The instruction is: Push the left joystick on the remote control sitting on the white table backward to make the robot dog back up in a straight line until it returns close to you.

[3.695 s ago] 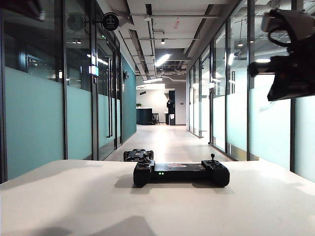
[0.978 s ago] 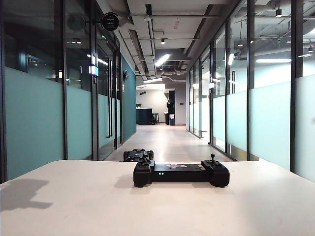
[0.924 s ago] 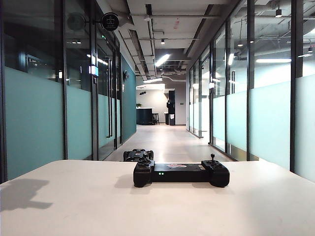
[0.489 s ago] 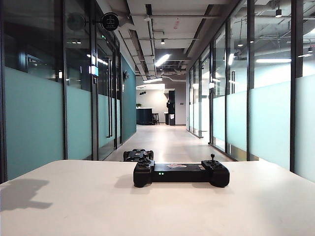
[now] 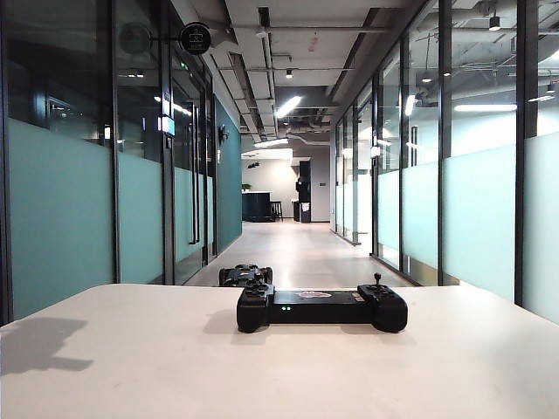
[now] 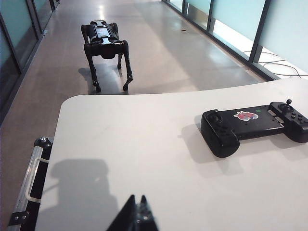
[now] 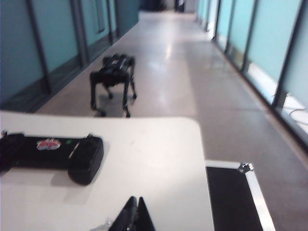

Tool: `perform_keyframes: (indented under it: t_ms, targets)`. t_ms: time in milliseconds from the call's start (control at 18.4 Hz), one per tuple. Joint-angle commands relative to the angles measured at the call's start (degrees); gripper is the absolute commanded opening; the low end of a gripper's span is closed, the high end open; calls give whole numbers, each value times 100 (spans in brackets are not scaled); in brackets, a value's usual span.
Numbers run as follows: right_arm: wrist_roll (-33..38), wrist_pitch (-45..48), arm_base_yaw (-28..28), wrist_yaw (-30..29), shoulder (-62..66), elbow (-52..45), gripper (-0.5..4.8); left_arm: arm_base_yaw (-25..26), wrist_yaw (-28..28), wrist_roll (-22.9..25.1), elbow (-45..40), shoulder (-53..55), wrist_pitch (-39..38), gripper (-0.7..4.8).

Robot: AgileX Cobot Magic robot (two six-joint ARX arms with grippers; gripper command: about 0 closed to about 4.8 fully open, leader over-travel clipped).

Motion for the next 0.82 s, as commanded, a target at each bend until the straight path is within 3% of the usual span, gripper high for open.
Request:
perform_keyframes:
  t_ms: [54, 815]
  targets:
    - [0, -13, -66, -9, -31, -52, -6, 4, 22, 2, 7, 0, 26, -5]
    - [-96, 136, -365, -11, -31, -52, -6, 4, 20, 2, 7, 4, 24, -5]
